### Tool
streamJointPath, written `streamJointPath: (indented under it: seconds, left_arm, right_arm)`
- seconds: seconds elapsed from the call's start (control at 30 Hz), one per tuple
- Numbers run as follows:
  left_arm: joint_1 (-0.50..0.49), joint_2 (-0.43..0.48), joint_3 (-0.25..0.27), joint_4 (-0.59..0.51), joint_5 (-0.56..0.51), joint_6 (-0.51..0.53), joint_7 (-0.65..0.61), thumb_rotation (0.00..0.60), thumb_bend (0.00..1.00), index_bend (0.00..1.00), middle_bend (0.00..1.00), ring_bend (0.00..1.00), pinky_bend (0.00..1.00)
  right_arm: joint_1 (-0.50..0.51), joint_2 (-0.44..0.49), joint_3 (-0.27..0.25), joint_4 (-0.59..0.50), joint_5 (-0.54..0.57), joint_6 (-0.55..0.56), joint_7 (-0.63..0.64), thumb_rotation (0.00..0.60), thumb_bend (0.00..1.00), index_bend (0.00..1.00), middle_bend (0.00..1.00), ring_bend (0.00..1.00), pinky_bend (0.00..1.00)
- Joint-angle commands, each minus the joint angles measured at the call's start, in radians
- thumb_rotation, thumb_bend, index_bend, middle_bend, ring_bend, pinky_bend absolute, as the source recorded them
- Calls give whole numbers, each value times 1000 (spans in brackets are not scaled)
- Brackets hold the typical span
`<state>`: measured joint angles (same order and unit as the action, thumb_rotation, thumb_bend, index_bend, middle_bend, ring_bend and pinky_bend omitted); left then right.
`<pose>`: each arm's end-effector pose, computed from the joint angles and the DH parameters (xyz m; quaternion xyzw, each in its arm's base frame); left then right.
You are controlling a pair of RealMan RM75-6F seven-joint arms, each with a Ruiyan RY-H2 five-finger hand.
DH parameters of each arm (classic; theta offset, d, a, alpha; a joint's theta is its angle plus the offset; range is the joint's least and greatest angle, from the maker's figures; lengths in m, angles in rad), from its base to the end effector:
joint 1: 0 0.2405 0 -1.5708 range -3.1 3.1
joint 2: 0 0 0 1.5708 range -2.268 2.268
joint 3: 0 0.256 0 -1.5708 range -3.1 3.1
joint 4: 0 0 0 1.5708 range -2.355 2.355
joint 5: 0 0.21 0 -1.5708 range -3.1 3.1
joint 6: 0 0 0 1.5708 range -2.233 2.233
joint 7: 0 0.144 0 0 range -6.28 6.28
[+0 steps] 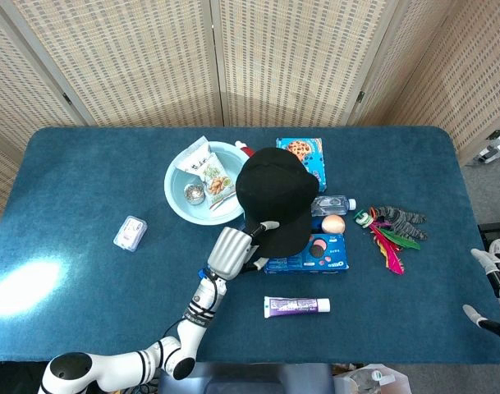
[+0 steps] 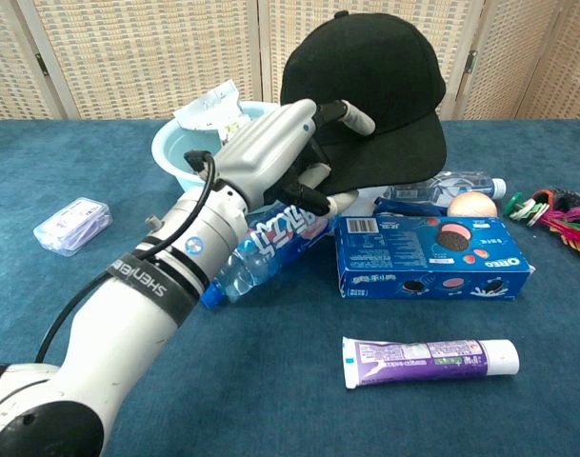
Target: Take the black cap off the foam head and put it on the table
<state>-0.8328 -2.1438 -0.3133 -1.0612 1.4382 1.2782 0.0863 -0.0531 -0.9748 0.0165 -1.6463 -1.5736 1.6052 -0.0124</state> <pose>-0.0211 0.3130 -0.1065 -0.6257 -0.3600 -0.6102 0.3264 -0.3195 -0.1305 0.2081 0.5968 -0.3503 0.3502 0.6312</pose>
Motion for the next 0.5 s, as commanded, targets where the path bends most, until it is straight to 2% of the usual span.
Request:
streamJointPath:
  seconds: [0.03, 0.3, 0.5]
  left_arm:
    - [0, 4, 0, 5, 8, 11, -11, 600, 282, 316, 961, 1000, 1000]
    - [1, 18, 3, 11, 29, 37, -38, 600, 374, 434, 964, 1000, 1000]
    - [-6, 34, 8, 16, 54, 54, -51, 600, 499, 505, 966, 1000, 1000]
  right_arm:
    - [0, 0, 0, 0, 1, -1, 1, 600, 105, 162, 219, 156, 218]
    - [-1, -2, 1, 2, -2, 1, 3, 600, 104, 162, 219, 156, 218]
    - [-2, -2, 1, 2, -4, 3, 5, 600, 104, 162, 219, 156, 218]
